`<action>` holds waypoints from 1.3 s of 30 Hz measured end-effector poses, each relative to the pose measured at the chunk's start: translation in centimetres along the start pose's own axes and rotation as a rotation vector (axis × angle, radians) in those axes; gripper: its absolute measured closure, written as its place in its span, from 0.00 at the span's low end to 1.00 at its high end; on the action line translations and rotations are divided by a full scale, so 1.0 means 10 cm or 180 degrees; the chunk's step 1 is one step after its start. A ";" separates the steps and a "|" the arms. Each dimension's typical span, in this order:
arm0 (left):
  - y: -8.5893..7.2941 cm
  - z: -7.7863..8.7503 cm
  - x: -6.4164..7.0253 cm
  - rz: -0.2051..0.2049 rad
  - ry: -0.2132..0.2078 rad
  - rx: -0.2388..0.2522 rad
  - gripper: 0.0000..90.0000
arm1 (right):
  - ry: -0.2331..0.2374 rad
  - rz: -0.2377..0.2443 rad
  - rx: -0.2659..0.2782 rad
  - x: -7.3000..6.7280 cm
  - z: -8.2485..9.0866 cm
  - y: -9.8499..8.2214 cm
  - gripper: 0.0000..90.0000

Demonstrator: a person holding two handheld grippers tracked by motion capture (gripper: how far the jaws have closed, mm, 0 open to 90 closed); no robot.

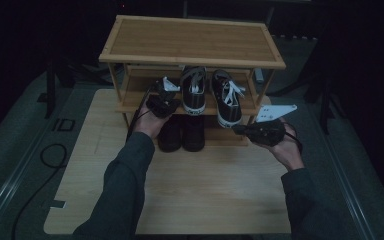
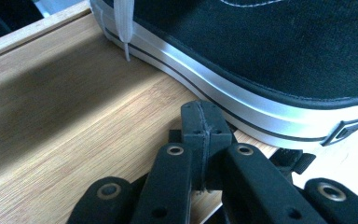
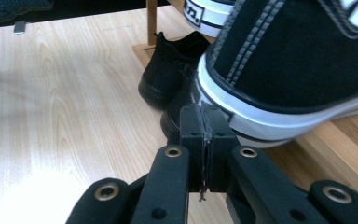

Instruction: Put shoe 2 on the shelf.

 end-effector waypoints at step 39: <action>-0.02 -0.02 0.01 0.0032 -0.0067 0.0084 1.00 | 0.0044 -0.0047 0.0129 0.07 -0.03 0.04 1.00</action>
Point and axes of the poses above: each handheld gripper's, and its own axes: z roughly backward along the jaws, y roughly out of its top, x roughly to its right, the point moved 4 cm from there along -z, roughly forward along the jaws, and after that the axes turned 1 degree about -x, right-handed, at the moved point
